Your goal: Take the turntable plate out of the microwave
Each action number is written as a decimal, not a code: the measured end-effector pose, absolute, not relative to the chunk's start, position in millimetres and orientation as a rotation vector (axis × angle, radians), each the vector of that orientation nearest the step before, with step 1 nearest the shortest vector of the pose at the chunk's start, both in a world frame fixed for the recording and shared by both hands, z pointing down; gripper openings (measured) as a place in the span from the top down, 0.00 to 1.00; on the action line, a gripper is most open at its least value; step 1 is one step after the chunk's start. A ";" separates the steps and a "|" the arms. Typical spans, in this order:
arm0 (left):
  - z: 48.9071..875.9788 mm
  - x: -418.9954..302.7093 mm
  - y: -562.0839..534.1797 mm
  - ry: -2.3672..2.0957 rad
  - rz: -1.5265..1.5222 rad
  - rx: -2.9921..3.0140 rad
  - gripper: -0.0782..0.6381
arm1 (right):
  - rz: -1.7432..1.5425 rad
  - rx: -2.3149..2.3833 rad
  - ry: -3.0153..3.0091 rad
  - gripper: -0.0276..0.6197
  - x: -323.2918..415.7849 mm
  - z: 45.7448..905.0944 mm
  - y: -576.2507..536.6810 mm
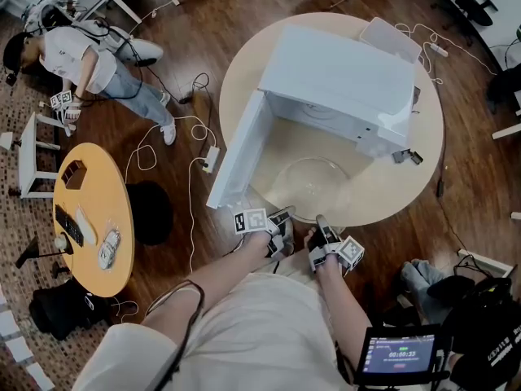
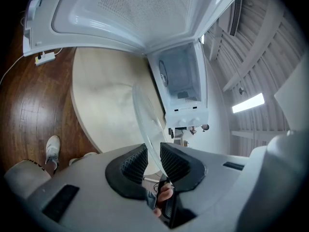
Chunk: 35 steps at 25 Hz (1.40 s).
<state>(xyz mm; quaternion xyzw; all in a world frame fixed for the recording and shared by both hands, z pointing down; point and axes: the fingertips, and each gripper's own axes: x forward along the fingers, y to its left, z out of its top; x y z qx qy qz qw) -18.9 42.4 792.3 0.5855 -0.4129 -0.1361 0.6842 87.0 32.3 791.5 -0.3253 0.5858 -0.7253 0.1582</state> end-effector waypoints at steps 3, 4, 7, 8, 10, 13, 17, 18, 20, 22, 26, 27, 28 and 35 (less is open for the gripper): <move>792.5 -18.3 42.0 -0.926 -0.301 1.312 0.80 | -2.083 -0.936 1.672 0.90 88.1 792.7 32.1; 792.9 -18.1 41.7 -0.926 -0.300 1.311 0.80 | -2.089 -0.936 1.671 0.90 88.4 793.8 31.9; 793.8 -19.1 40.8 -0.936 -0.311 1.294 0.80 | -2.117 -0.927 1.660 0.90 88.2 798.2 32.8; 793.1 -19.8 40.4 -0.943 -0.321 1.284 0.80 | -2.124 -0.916 1.651 0.90 87.7 798.7 32.9; 790.4 -20.8 38.4 -0.957 -0.344 1.267 0.80 | -2.136 -0.891 1.636 0.90 86.5 798.4 32.4; 792.2 -21.7 37.4 -0.977 -0.350 1.245 0.80 | -2.184 -0.890 1.630 0.90 85.1 804.3 34.0; 800.4 -23.3 40.9 -1.004 -0.346 1.201 0.81 | -2.283 -0.923 1.614 0.90 85.4 818.7 41.0; 801.0 -23.7 40.8 -1.009 -0.356 1.188 0.81 | -2.303 -0.926 1.611 0.90 85.5 821.3 41.5; 802.3 -24.2 39.9 -1.016 -0.383 1.164 0.82 | -2.327 -0.923 1.611 0.90 84.8 824.4 41.0; 805.3 -25.0 40.8 -1.021 -0.411 1.139 0.83 | -2.328 -0.900 1.627 0.90 83.5 823.7 40.4; 810.2 -27.1 40.4 -1.032 -0.426 1.126 0.83 | -2.355 -0.832 1.593 0.75 80.7 820.6 37.7; 811.7 -27.3 40.4 -1.034 -0.425 1.125 0.83 | -2.380 -0.821 1.583 0.75 80.4 822.8 38.9; 813.2 -27.3 40.7 -1.035 -0.424 1.124 0.83 | -2.411 -0.810 1.576 0.75 79.8 825.9 41.5; 817.4 -26.7 43.2 -1.034 -0.432 1.113 0.83 | -2.573 -0.809 1.492 0.75 70.2 828.5 61.7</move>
